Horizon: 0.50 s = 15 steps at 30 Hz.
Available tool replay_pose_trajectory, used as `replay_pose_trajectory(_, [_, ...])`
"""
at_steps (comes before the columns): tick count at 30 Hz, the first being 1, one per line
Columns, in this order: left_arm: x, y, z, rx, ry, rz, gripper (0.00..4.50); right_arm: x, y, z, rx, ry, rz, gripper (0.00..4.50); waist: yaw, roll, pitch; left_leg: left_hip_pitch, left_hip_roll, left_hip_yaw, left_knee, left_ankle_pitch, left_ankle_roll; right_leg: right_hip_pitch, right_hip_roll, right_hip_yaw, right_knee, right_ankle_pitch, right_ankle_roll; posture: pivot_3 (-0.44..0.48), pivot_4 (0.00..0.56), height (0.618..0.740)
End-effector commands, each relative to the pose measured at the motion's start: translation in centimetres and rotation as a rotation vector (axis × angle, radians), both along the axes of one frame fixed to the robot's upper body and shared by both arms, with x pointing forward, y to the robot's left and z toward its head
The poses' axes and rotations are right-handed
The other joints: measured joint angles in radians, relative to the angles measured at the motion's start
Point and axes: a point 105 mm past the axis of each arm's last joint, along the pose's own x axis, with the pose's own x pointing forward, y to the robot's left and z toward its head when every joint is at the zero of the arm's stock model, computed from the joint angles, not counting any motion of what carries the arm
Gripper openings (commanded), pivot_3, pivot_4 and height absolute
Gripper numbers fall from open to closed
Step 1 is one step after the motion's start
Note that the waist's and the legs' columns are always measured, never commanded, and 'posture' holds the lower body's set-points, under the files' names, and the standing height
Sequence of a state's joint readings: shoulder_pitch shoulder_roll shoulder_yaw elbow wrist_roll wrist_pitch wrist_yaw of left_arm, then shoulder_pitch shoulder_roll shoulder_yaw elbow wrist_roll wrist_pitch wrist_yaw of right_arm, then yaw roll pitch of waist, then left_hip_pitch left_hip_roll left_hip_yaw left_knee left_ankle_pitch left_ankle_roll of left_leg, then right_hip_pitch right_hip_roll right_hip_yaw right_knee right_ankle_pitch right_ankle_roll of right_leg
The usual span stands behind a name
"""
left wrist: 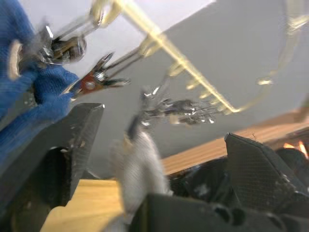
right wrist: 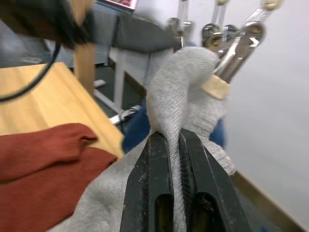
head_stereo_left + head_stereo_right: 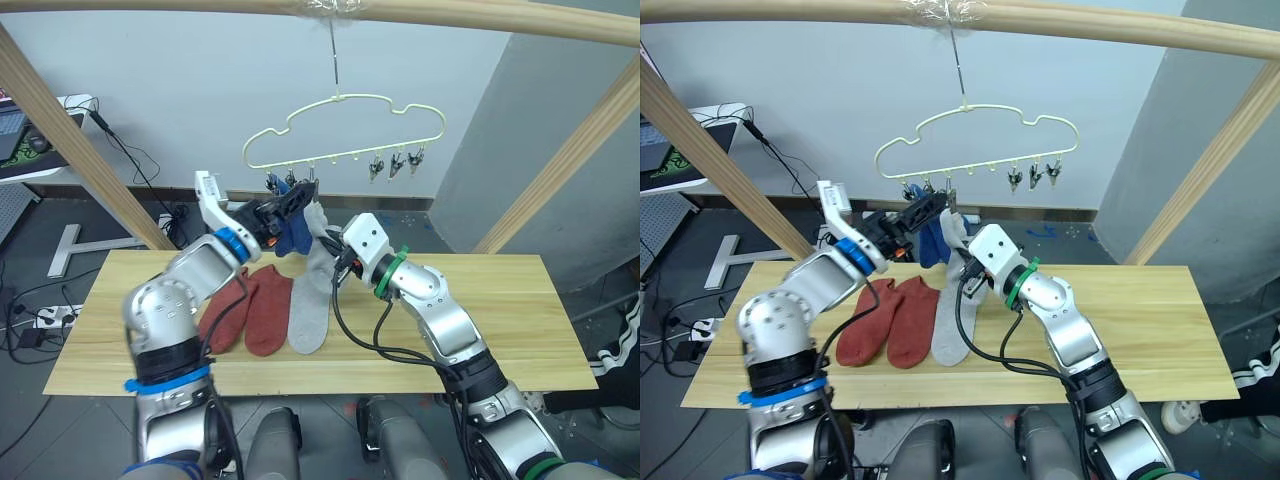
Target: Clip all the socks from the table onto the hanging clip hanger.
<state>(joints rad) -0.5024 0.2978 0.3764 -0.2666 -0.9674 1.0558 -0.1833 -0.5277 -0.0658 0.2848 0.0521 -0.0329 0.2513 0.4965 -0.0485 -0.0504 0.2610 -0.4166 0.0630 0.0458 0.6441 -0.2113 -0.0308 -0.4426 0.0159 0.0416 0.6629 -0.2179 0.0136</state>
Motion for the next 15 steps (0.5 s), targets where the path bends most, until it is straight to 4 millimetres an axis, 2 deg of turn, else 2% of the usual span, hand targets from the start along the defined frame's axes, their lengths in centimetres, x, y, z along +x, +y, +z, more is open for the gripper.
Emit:
replay_pose_trajectory(1, [-2.0, 0.7, -1.3, 0.155, 0.033, 0.009, 4.5, 0.5, -0.9, -0.8, 0.059, 0.087, -0.04, 1.51, 0.006, 0.0, 0.0, 0.0, 0.0, -0.001, 0.0, 0.0, 0.0, 0.0, 0.0, 0.0, 0.0, 0.0, 0.0, 0.088, 0.243, 0.74])
replay_pose_trajectory(4, [-2.8, 1.1, -1.9, 0.271, 0.026, 0.041, 4.5, 0.5, -1.6, -1.0, 0.054, 0.099, -0.055, 2.6, 0.026, 0.0, 0.001, -0.001, -0.001, -0.005, 0.001, 0.0, 0.0, 0.0, 0.0, 0.0, 0.0, -0.001, -0.001, 0.112, 0.254, 0.74])
replay_pose_trajectory(6, [-3.8, 2.0, -1.8, 0.408, -0.046, 0.114, 4.5, 0.6, -2.7, -1.5, 0.041, 0.104, -0.102, 3.35, 0.035, 0.0, 0.001, -0.001, -0.001, -0.007, 0.001, 0.0, 0.0, 0.001, 0.0, -0.001, 0.0, -0.002, -0.003, 0.112, 0.254, 0.74])
replay_pose_trajectory(9, [-5.6, 1.8, -2.7, 0.401, -0.051, 0.026, 4.5, -0.2, -4.3, -1.6, 0.032, 0.108, -0.101, 4.41, 0.048, 0.001, 0.001, -0.001, 0.0, -0.006, -0.001, 0.0, 0.0, 0.001, -0.003, 0.0, -0.001, -0.003, -0.005, 0.116, 0.264, 0.74])
replay_pose_trajectory(11, [-6.8, 1.1, -3.6, 0.448, -0.046, -0.096, 4.5, -0.5, -5.7, -0.8, 0.064, 0.107, -0.143, 4.41, 0.056, 0.002, 0.002, -0.002, 0.0, -0.006, -0.001, 0.0, 0.0, 0.0, -0.004, -0.001, -0.002, -0.004, -0.006, 0.12, 0.27, 0.74])
replay_pose_trajectory(12, [-7.3, 0.8, -3.3, 0.436, -0.07, -0.136, 4.5, -0.4, -6.4, 0.0, 0.095, 0.096, -0.179, 4.41, 0.057, 0.003, 0.004, -0.002, 0.0, -0.006, -0.001, 0.0, 0.0, 0.0, -0.003, -0.001, -0.002, -0.005, -0.007, 0.12, 0.27, 0.74])
replay_pose_trajectory(14, [-7.2, 1.3, -2.9, 0.487, -0.144, -0.112, 4.5, -0.3, -7.3, 1.6, 0.14, 0.065, -0.22, 4.41, 0.059, 0.005, 0.005, -0.003, 0.0, -0.007, -0.001, 0.0, 0.0, 0.0, -0.003, -0.001, -0.002, -0.007, -0.012, 0.12, 0.271, 0.74])
replay_pose_trajectory(15, [-7.3, 1.3, -2.6, 0.477, -0.172, -0.113, 4.5, -0.2, -7.7, 2.4, 0.169, 0.055, -0.251, 4.22, 0.061, 0.006, 0.005, -0.003, 0.0, -0.007, -0.001, 0.0, 0.0, 0.0, -0.003, -0.001, -0.002, -0.008, -0.012, 0.118, 0.272, 0.74])
